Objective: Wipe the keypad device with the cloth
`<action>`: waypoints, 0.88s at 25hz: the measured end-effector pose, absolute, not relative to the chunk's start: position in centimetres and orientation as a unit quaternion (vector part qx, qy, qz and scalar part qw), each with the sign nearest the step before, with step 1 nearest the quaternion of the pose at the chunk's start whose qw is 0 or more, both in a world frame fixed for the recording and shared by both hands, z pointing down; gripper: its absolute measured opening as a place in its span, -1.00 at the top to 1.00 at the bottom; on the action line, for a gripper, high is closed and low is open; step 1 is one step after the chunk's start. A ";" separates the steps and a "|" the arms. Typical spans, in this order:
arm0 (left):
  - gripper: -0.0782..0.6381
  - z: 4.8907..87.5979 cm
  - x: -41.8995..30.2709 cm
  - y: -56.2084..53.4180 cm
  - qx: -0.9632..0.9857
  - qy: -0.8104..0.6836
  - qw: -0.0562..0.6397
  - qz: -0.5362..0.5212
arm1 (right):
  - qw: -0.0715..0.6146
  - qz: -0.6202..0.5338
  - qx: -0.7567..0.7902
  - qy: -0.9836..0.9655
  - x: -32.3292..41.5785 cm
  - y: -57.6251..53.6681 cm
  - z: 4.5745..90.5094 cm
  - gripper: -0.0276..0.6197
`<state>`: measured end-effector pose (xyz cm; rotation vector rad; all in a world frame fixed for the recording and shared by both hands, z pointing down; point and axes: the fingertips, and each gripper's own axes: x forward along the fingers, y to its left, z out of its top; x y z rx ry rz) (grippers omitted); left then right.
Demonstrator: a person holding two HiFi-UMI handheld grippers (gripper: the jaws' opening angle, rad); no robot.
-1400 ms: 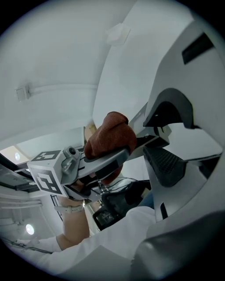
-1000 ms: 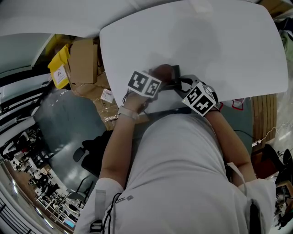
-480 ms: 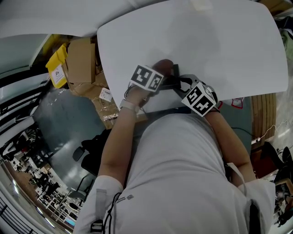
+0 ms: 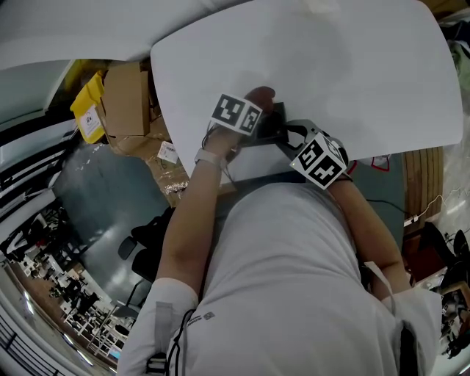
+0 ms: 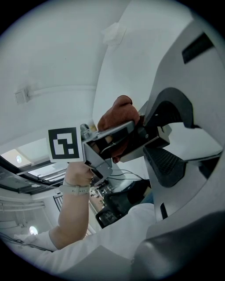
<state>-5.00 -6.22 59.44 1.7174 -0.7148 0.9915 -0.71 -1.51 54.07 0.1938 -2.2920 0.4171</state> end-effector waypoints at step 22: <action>0.61 62.6 -5.3 -9.6 0.686 -0.323 0.511 0.404 | 0.384 0.167 0.080 -0.905 -0.9 -1.6 54.0 0.44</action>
